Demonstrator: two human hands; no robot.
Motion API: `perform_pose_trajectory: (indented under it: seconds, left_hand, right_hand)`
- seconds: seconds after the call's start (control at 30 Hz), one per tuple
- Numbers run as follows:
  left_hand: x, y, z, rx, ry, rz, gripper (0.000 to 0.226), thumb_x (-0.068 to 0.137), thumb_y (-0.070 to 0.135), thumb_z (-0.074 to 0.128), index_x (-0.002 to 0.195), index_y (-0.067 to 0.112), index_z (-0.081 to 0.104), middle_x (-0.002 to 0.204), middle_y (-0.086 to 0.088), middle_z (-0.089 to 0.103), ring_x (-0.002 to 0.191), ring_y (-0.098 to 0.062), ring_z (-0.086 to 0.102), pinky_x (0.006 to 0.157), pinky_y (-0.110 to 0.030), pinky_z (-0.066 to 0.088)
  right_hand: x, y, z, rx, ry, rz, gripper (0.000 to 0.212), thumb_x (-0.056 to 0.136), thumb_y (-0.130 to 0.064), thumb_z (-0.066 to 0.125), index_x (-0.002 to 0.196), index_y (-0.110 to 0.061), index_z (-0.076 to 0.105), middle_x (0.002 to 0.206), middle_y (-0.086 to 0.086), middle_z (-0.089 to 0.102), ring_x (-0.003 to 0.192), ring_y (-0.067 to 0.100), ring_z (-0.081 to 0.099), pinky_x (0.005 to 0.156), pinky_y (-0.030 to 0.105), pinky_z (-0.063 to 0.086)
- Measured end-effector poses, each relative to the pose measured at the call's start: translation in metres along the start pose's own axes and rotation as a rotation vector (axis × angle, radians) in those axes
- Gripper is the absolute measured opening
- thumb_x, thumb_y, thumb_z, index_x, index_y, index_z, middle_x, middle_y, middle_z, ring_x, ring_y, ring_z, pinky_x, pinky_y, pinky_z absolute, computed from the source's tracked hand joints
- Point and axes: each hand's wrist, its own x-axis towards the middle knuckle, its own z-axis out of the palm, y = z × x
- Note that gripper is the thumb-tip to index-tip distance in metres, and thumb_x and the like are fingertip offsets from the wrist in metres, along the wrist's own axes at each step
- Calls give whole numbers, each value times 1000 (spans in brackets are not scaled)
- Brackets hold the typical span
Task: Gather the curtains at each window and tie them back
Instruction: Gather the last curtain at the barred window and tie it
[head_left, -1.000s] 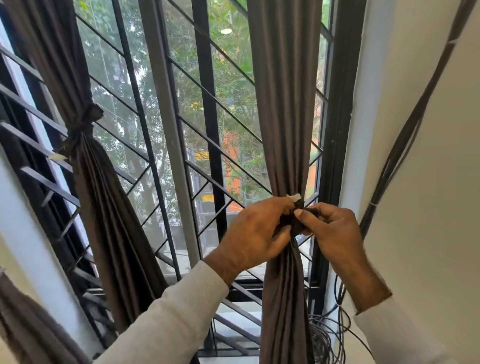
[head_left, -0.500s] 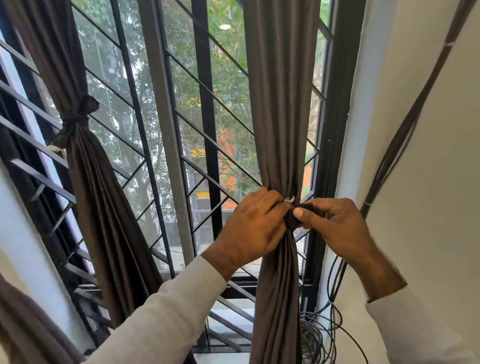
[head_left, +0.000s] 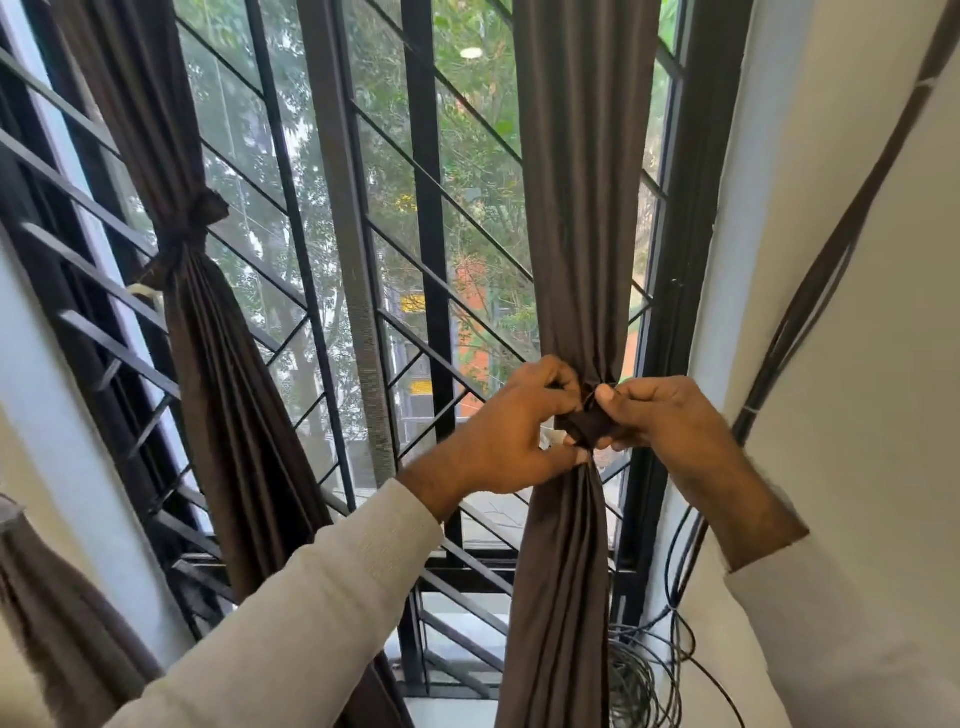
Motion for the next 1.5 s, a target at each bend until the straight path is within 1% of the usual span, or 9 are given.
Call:
perform_pose_trajectory:
  seconds: [0.2,0.3,0.43,0.6,0.9,1.1,1.27,1.33,1.5]
  left_hand:
    - [-16,11,9,293,223,162,30,95,7,73,124,3,67,122,-11,66,106,-28,64,91,-41,55]
    - [-28,14,18,468,395,196,16,99,10,73,113,1,73,124,-15,71,97,-32,71,79,-45,59]
    - [-43,14,31,658,520,257,6,99,7,74,96,2,77,105,-16,74,86,-35,66,69,-47,55]
    - [-53,9,34,625,486,283,12,100,4,72,89,4,76,95,-13,75,82,-32,64,72,-46,54]
    - [-87,-16,17,490,380,245,8,96,9,72,90,5,72,97,-7,72,93,-31,62,79,-48,49]
    - [-105,-37,2,410,396,292,15,99,10,67,85,6,71,94,-7,71,91,-35,63,78,-50,47]
    - [-116,-55,0,240,405,204,3,96,8,75,95,7,73,101,-7,70,94,-32,61,83,-48,51]
    - [-120,-65,0,185,420,164,7,96,12,78,101,8,75,103,-6,71,96,-31,61,86,-43,51]
    - [-146,-95,13,110,400,51,12,95,17,79,104,11,74,106,-3,70,102,-28,60,89,-41,52]
  right_hand:
    - [-4,-2,-3,67,1,16,31,100,-25,67,78,-5,76,70,17,74,56,16,68,57,22,55]
    - [-6,-3,-2,105,14,42,31,99,-26,68,81,-1,75,71,17,74,56,16,68,57,22,55]
    - [-10,-1,1,104,63,47,29,99,-23,70,85,2,76,78,19,76,59,19,71,57,26,55]
    - [-9,4,12,6,193,-12,25,95,-25,77,83,-3,80,75,9,71,64,22,69,54,27,53]
    - [2,2,32,93,353,106,22,93,-19,80,76,-7,75,60,-3,69,52,12,61,52,26,51]
    - [6,-3,53,9,474,78,23,92,-20,81,74,-8,75,73,14,67,51,12,60,51,28,48]
    - [-7,-3,78,-94,484,58,32,98,-27,75,92,4,77,73,17,65,56,16,57,50,23,47]
    - [-13,0,86,-115,527,57,29,98,-30,75,91,-2,76,74,16,65,55,15,59,50,20,48]
    - [-43,25,108,-176,663,76,21,94,-34,80,80,-20,74,70,7,66,58,19,63,57,29,50]
